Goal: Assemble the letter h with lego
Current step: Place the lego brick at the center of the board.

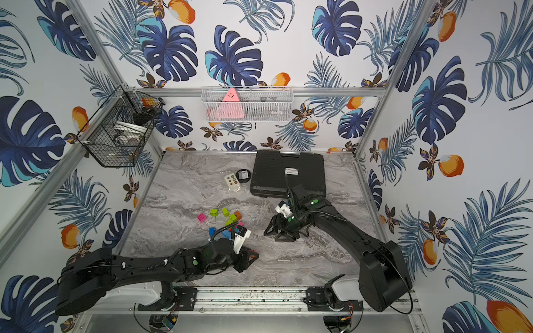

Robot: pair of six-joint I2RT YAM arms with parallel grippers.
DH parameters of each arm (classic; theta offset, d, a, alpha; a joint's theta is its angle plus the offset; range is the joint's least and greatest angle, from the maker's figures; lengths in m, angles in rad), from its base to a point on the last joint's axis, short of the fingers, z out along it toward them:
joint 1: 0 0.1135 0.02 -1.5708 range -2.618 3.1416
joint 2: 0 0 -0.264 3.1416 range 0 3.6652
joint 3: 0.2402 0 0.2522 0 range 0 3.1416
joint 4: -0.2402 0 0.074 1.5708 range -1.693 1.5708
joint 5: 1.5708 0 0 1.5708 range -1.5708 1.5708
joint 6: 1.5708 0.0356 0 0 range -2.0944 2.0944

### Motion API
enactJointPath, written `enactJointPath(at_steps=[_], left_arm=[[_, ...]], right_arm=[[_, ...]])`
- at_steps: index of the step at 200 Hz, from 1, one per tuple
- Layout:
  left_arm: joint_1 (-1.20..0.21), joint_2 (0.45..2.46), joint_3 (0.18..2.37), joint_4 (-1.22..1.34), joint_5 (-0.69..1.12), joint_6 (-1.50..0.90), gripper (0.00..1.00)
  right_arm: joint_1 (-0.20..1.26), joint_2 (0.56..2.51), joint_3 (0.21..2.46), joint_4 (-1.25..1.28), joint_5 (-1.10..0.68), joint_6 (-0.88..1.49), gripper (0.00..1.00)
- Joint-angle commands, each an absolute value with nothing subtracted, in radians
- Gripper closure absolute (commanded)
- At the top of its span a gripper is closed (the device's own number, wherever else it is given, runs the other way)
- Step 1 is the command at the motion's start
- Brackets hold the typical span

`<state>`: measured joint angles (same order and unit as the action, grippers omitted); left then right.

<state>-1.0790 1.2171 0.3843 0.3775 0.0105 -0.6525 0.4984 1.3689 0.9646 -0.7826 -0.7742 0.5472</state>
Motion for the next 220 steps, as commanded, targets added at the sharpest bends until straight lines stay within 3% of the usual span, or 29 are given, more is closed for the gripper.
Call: enactJointPath(at_steps=[1,33,79,136,155,198,220], left_arm=[[-1.08,1.194,0.343,0.645,0.107,-0.593,0.62],[-1.079,1.188,0.328,0.687,0.13,-0.578,0.64],[-1.08,1.208,0.324,0.736,0.178,-0.57,0.63],[-1.079,1.224,0.319,0.765,0.21,-0.572,0.61],[-1.079,1.205,0.319,0.739,0.185,-0.569,0.53],[-1.078,1.127,0.304,0.618,0.052,-0.586,0.02],[-1.079,1.041,0.283,0.52,-0.063,-0.604,0.01]], right_arm=[[0.501,1.359,0.936,-0.741,-0.921,0.621,0.38],[0.519,1.358,0.853,-0.69,-1.013,0.652,0.37],[0.629,1.355,0.798,-0.582,-1.008,0.744,0.38],[0.635,1.383,0.821,-0.615,-0.986,0.719,0.61],[0.634,1.375,0.827,-0.618,-0.983,0.722,0.64],[0.599,1.398,0.926,-0.698,-0.715,0.665,0.67],[0.562,1.44,0.955,-0.64,-0.586,0.684,0.67]])
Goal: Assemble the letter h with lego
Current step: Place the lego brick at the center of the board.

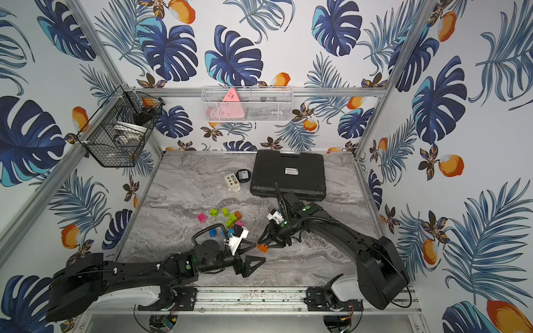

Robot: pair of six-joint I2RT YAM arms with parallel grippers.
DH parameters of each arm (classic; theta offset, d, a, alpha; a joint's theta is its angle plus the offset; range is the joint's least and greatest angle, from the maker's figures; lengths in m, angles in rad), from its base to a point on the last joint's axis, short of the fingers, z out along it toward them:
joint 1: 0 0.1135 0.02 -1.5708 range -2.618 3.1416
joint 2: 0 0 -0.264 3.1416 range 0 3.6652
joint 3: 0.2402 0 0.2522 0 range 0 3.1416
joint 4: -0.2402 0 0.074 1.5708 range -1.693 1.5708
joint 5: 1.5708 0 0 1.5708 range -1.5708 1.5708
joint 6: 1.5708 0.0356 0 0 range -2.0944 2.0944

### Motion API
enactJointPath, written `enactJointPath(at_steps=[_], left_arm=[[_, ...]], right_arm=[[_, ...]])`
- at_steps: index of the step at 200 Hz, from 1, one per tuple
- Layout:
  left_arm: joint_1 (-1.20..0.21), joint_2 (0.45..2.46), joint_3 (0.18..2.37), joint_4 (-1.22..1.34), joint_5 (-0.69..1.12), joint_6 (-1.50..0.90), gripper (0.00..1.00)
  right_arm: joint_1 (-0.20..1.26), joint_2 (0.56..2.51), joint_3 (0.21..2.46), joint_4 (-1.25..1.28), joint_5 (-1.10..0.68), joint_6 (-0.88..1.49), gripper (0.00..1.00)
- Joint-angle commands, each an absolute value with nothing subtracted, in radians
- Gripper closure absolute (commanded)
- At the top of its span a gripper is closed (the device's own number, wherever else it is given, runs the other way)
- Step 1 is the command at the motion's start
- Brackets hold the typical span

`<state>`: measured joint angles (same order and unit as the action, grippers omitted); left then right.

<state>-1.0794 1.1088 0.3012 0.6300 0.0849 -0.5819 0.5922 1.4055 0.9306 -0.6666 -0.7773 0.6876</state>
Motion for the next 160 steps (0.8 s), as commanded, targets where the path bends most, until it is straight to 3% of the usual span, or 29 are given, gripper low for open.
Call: enactJointPath(at_steps=[1,47,85,117,138,160], left_arm=[[-1.079,1.036,0.282,0.517,-0.068,-0.606,0.01],[-1.078,0.832,0.288,0.05,-0.518,-0.76,0.01],[-1.077,0.755,0.242,0.003,-0.582,-0.802,0.01],[-1.077,0.84,0.285,-0.004,-0.559,-0.786,0.01],[-1.075,0.915,0.325,-0.018,-0.544,-0.774,0.01],[-1.076,0.996,0.374,-0.032,-0.521,-0.753,0.01]], right_arm=[[0.561,1.443,0.955,-0.635,-0.584,0.686,0.67],[0.577,1.583,1.039,-0.598,-0.135,0.652,0.69],[0.673,1.74,1.117,-0.604,0.118,0.671,0.69],[0.679,1.811,1.104,-0.529,0.088,0.706,0.67],[0.679,1.819,1.11,-0.552,0.075,0.709,0.53],[0.678,1.752,1.1,-0.588,0.06,0.701,0.46]])
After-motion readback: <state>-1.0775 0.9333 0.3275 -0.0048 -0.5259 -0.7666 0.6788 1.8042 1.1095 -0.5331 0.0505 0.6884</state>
